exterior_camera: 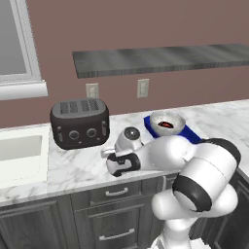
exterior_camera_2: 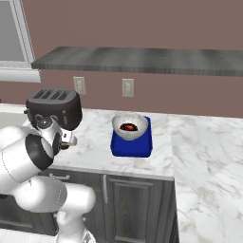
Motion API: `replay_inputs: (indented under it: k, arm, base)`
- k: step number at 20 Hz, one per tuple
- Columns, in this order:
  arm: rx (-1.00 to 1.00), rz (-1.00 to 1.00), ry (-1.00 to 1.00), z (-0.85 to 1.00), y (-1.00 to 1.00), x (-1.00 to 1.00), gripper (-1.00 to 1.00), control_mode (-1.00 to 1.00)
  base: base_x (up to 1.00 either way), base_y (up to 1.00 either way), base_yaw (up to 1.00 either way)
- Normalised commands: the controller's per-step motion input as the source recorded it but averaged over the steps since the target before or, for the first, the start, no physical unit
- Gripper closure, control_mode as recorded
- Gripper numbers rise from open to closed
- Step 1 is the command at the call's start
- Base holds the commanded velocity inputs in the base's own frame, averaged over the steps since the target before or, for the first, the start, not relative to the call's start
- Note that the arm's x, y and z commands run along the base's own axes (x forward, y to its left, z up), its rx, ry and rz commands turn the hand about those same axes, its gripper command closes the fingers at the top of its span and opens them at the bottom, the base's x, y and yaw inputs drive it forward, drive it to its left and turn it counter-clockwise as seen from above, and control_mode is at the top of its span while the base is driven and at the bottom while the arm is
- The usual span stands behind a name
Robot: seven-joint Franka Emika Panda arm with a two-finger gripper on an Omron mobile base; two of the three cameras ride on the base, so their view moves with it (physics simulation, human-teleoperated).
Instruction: Place the bowl with donut and the cupcake onto the tray.
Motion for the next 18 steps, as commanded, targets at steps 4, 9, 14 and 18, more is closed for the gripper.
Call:
replay_inputs:
  k: [4, 9, 14, 18]
  arm:
    - [0.0, 0.0, 0.0, -0.2, 0.18, 0.26, -1.0, -1.0]
    - [0.0, 0.0, 0.0, -0.23, 0.16, 0.2, -1.0, -1.0]
    - [0.0, 0.0, 0.0, -0.36, 0.0, 0.09, -1.0, -1.0]
    - [0.0, 0.0, 0.0, -0.12, 0.0, 0.1, 1.0, -1.0]
  base:
    - [0.0, 0.0, 0.0]
    - [0.0, 0.0, 0.0]
    - [0.0, 0.0, 0.0]
    - [0.0, 0.0, 0.0]
